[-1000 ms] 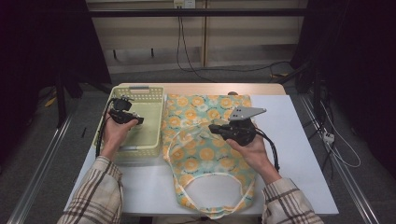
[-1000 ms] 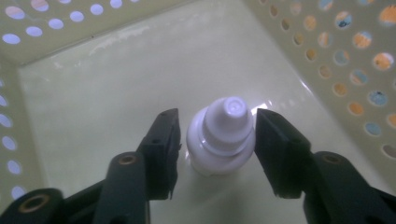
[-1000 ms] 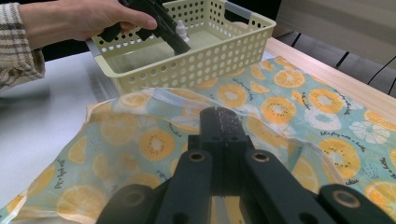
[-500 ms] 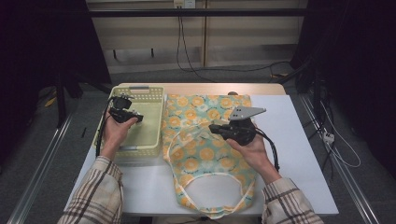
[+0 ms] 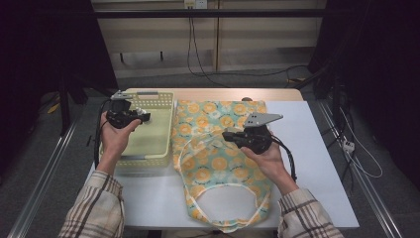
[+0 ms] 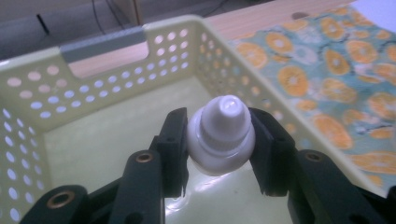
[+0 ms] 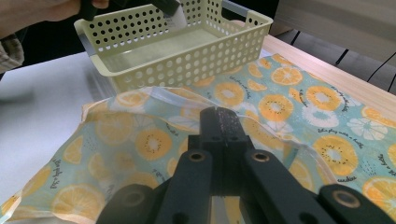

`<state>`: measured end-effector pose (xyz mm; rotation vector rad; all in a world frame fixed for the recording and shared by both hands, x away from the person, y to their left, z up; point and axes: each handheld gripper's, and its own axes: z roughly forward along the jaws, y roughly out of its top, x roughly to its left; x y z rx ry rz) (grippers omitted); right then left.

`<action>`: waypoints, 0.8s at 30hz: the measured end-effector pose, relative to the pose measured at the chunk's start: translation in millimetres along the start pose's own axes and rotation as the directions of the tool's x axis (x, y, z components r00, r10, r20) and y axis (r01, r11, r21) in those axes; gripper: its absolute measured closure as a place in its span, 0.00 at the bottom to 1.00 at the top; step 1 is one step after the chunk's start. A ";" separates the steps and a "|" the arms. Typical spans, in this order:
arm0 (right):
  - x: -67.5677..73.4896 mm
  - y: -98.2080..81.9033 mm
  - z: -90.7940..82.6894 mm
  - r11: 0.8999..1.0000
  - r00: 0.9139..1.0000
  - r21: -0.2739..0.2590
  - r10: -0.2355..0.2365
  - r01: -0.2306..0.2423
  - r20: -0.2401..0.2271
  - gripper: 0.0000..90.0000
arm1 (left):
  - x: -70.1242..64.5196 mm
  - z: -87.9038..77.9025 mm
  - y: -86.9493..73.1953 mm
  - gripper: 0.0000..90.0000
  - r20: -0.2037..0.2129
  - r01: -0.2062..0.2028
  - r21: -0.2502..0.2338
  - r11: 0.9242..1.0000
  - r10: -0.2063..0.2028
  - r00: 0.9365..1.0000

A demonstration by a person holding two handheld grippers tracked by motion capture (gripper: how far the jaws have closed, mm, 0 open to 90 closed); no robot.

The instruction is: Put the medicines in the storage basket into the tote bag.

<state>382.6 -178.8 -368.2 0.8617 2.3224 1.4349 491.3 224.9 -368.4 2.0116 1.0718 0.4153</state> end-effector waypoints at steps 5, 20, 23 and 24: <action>-0.8 -0.4 -0.5 1.000 1.000 -0.003 0.005 -0.005 0.004 1.00 | -17.9 -15.3 1.9 0.67 0.035 -0.063 -0.027 0.998 0.064 0.997; -0.9 -0.5 0.2 1.000 1.000 0.000 0.003 -0.003 0.003 1.00 | -63.5 -46.2 -7.5 0.67 0.129 -0.125 -0.099 0.987 0.138 0.982; -0.4 -0.4 0.6 1.000 1.000 0.000 0.001 -0.001 0.003 1.00 | -73.6 -54.3 -9.5 0.67 0.153 -0.137 -0.117 0.984 0.154 0.976; -0.5 -0.3 0.7 1.000 1.000 -0.001 0.001 -0.001 0.003 1.00 | -77.4 -56.7 -9.8 0.67 0.156 -0.146 -0.122 0.982 0.165 0.974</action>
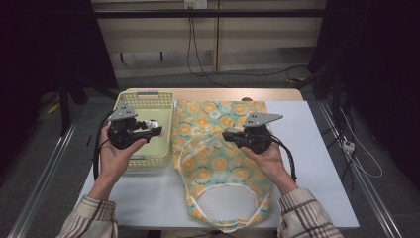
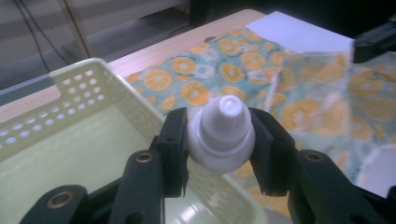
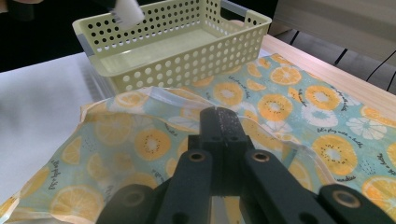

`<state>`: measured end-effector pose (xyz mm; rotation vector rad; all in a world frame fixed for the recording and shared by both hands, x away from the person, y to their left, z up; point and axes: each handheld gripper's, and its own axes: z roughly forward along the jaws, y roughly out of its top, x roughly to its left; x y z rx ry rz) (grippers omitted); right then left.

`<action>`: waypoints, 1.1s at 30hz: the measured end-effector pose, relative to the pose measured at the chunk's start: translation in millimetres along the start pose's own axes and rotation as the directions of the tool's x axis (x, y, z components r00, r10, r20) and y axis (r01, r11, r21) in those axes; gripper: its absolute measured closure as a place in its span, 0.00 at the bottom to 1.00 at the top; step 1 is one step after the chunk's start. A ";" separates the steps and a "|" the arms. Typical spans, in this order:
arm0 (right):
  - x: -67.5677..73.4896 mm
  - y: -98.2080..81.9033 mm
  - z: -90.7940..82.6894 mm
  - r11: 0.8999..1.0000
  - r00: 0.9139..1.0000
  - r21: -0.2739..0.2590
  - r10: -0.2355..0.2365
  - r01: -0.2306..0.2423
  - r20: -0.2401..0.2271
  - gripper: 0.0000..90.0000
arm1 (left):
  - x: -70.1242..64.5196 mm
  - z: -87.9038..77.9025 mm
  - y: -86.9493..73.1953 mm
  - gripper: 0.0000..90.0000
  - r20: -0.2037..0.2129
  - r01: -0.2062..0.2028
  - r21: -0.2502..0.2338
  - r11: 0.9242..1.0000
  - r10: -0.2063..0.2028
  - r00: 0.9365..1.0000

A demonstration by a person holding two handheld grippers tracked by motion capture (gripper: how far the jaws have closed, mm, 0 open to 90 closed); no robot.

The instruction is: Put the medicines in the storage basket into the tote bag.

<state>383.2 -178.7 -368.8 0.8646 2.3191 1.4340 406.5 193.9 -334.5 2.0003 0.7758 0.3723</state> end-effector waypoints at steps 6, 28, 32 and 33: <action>-0.7 1.4 -2.0 1.000 1.000 -0.009 -0.001 0.001 0.005 1.00 | -22.0 -4.5 2.0 0.67 0.043 -0.035 -0.018 0.999 0.036 0.998; 0.2 3.1 -3.0 1.000 1.000 -0.013 -0.005 0.005 0.004 1.00 | -108.4 49.4 12.1 0.67 0.235 -0.163 0.011 0.987 0.156 0.960; 0.4 3.3 -3.3 1.000 1.000 -0.015 -0.005 0.005 0.005 1.00 | -116.7 64.5 15.3 0.67 0.239 -0.173 0.033 0.984 0.160 0.958; 0.3 3.4 -3.6 1.000 1.000 -0.015 -0.007 0.007 0.005 1.00 | -118.9 67.9 15.8 0.67 0.244 -0.175 0.034 0.984 0.161 0.956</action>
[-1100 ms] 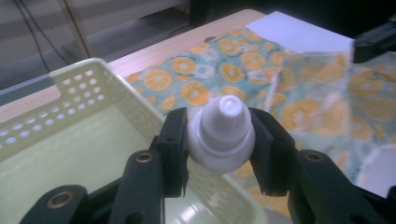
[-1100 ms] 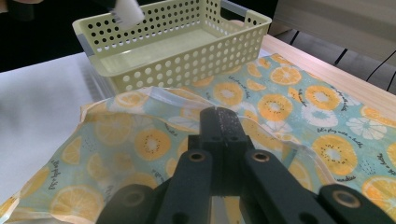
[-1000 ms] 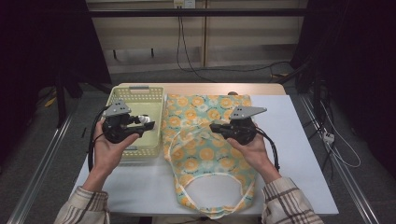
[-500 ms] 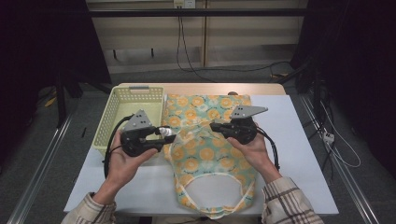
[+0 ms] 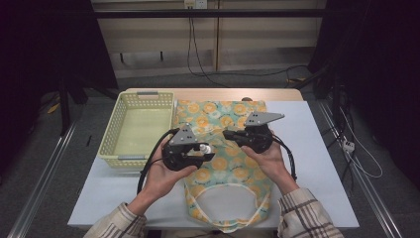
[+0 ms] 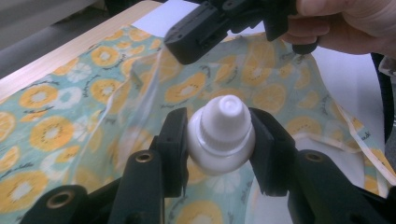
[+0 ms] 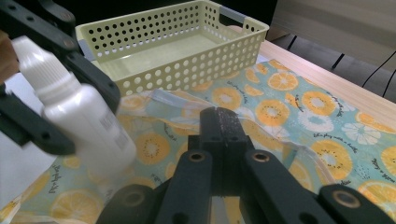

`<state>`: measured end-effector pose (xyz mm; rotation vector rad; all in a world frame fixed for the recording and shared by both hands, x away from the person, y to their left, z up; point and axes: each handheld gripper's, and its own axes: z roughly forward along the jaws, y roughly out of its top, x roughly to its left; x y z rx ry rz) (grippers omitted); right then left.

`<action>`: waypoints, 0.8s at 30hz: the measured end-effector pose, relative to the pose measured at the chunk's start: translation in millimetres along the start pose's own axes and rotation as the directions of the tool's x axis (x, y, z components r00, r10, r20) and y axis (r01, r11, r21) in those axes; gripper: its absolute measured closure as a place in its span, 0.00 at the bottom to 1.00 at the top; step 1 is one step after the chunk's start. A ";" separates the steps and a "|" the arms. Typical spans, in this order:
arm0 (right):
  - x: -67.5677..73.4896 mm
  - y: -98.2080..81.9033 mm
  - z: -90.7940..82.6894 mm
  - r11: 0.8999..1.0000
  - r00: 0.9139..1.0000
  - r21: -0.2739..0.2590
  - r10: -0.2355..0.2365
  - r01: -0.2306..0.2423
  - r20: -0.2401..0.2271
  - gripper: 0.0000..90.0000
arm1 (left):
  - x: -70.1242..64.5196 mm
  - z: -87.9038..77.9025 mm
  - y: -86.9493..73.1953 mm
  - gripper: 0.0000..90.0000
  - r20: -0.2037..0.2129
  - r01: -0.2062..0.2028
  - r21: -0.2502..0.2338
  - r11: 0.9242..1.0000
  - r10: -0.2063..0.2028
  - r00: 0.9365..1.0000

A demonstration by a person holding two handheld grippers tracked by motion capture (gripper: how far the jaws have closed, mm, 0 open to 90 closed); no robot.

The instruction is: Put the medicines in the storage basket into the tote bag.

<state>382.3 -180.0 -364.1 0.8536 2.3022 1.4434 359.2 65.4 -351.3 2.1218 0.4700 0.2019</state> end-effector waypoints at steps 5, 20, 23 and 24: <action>-0.6 0.5 -1.9 1.000 1.000 -0.006 0.004 -0.004 0.000 1.00 | -4.8 19.7 -0.8 0.67 0.017 -0.005 0.021 1.000 0.005 1.000; 0.7 0.6 -0.9 1.000 1.000 -0.004 0.000 0.000 0.001 1.00 | -1.6 64.6 -15.6 0.67 0.012 0.019 0.091 0.996 -0.020 1.000; 0.9 0.6 -1.0 1.000 1.000 -0.004 -0.001 0.001 0.004 1.00 | -0.2 72.0 -17.3 0.67 0.006 0.020 0.106 0.994 -0.021 1.000; 0.8 0.8 -1.3 1.000 1.000 -0.006 -0.002 0.002 0.005 1.00 | 0.0 74.1 -17.9 0.67 0.003 0.018 0.110 0.994 -0.018 1.000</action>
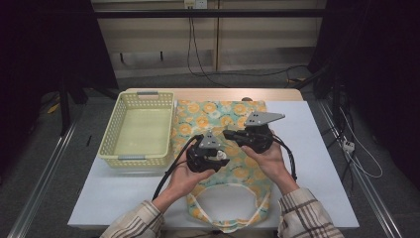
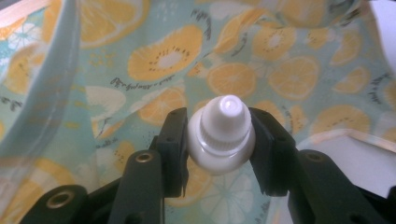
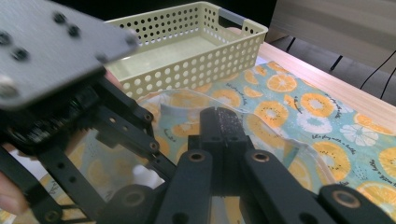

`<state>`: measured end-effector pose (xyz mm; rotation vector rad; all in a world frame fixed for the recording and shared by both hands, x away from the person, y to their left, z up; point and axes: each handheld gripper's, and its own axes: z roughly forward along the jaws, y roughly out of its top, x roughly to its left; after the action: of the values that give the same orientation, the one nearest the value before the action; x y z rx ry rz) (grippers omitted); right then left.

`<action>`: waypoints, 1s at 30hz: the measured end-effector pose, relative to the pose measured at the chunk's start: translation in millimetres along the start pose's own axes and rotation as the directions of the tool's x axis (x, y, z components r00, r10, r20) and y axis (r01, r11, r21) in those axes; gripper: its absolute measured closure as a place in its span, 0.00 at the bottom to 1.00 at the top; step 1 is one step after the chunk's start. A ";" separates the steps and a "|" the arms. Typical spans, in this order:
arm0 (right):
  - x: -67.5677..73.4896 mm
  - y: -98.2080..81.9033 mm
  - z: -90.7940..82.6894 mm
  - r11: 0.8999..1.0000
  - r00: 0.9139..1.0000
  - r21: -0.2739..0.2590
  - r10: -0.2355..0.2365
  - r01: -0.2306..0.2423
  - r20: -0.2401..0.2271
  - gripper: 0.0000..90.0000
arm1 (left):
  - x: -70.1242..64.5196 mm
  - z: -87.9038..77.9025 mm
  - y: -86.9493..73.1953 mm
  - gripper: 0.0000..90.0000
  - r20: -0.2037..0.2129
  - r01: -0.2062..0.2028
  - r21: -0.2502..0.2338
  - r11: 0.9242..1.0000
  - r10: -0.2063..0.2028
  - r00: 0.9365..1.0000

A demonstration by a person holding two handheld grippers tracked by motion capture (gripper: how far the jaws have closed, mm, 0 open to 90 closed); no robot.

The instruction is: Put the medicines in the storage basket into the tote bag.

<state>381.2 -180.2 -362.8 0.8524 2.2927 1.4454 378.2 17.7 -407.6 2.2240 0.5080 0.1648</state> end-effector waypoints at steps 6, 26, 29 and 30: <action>0.2 1.4 -3.2 1.000 1.000 -0.007 0.000 0.000 0.006 1.00 | 3.0 15.7 -3.1 0.67 -0.013 0.000 0.023 1.000 0.000 1.000; -3.1 -3.0 0.8 1.000 1.000 0.011 0.009 -0.009 0.006 1.00 | 30.6 36.0 -11.5 0.58 -0.085 0.119 0.000 0.993 -0.119 0.989; -2.9 -2.9 0.9 1.000 1.000 0.008 0.011 -0.011 0.005 1.00 | 28.5 31.6 -10.2 0.48 -0.064 0.103 -0.008 0.995 -0.103 0.993; -2.9 -2.8 0.7 1.000 1.000 0.007 0.012 -0.012 0.005 1.00 | 27.9 29.4 -9.6 0.46 -0.067 0.088 -0.001 0.996 -0.088 0.994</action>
<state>383.0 -182.4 -365.7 0.8721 2.2938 1.4392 409.1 14.0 -435.4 2.1994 0.6423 0.1932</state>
